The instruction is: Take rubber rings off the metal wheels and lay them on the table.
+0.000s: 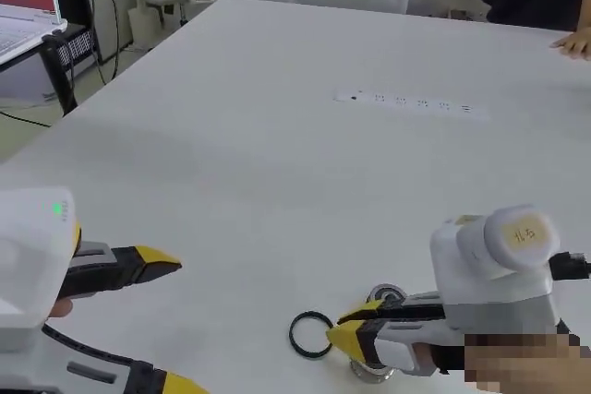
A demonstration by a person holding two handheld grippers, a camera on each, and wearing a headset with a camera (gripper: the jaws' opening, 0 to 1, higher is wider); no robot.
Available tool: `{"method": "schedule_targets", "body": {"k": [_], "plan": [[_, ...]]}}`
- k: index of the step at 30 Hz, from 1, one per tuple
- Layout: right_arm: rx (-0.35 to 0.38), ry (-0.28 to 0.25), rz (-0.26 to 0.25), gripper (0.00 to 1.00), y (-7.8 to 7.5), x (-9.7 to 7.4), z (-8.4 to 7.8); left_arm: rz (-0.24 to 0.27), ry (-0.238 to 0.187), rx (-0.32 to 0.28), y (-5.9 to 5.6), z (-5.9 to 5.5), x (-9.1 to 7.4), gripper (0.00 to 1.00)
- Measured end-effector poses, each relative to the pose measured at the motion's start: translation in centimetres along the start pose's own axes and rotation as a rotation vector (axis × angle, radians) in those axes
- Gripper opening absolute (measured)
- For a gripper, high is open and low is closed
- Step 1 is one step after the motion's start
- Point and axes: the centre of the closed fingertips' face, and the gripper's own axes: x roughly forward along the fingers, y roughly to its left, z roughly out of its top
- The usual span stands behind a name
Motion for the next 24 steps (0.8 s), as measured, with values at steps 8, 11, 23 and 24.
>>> {"method": "schedule_targets", "body": {"k": [8, 11, 23, 24], "plan": [[-0.012, -0.028, -0.009, 0.10, -0.1, -0.5, 0.9, -0.001, 0.002, 0.002, 0.0, 0.0, 0.0, 0.79], [-0.027, -0.045, -0.014, 0.10, -0.1, -0.8, 1.5, -0.001, 0.002, 0.003, 0.0, 0.0, 0.0, 0.79], [-0.076, -0.119, -0.040, 0.13, -0.8, -2.5, 3.5, -0.002, 0.004, 0.006, -0.1, 0.0, 0.0, 0.79], [-0.076, -0.128, -0.040, 0.14, -0.8, -2.7, 3.6, -0.001, 0.005, 0.007, -0.1, 0.0, 0.0, 0.79]]}}
